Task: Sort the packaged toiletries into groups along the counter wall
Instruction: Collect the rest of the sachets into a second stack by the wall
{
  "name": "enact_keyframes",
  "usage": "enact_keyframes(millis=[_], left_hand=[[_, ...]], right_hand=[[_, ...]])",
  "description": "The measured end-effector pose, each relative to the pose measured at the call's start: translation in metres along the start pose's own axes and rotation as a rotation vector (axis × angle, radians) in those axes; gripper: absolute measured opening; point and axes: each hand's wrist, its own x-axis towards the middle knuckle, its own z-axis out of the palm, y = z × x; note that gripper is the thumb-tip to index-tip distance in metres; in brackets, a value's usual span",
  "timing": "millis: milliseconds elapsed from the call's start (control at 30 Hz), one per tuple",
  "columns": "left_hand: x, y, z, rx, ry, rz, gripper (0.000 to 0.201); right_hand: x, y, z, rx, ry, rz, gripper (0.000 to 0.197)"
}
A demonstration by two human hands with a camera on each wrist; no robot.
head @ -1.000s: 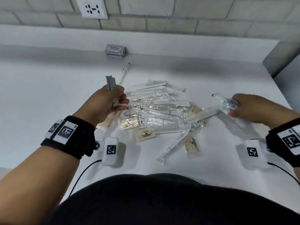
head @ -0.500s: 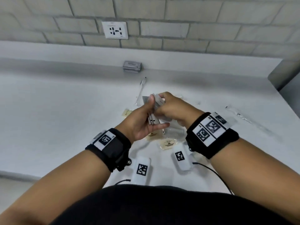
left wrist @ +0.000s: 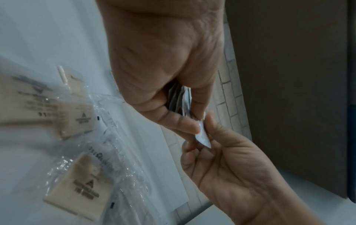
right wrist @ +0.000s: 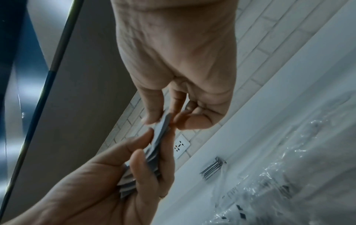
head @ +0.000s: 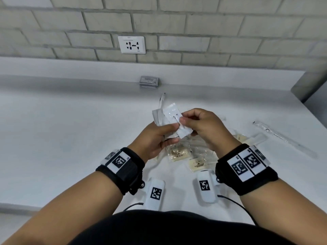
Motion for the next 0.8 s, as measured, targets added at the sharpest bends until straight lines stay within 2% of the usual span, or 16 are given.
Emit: enact_keyframes(millis=[100, 300, 367, 467, 533, 700, 800], left_hand=[[-0.001, 0.001, 0.0, 0.036, -0.054, 0.028, 0.016], [0.002, 0.0, 0.002, 0.047, -0.054, 0.052, 0.015], [0.005, -0.002, 0.007, 0.037, -0.024, 0.072, 0.018], [0.01, -0.002, 0.015, -0.006, -0.01, 0.085, 0.018], [0.015, -0.002, 0.02, -0.03, 0.011, 0.095, 0.018], [0.024, -0.008, 0.035, -0.05, 0.093, 0.107, 0.023], [0.029, -0.012, 0.043, -0.03, 0.101, 0.097, 0.018]], right_hand=[[0.002, 0.003, 0.001, 0.04, -0.001, 0.012, 0.016], [0.002, 0.007, -0.002, 0.08, -0.028, 0.039, 0.009], [0.001, 0.007, -0.008, 0.106, -0.091, 0.056, 0.007], [0.002, 0.008, -0.019, 0.058, -0.183, 0.078, 0.021], [0.004, 0.004, -0.032, 0.042, -0.134, 0.059, 0.018], [0.015, -0.016, -0.088, 0.176, 0.047, -0.066, 0.024], [0.022, -0.029, -0.116, 0.351, 0.059, -0.079, 0.018]])
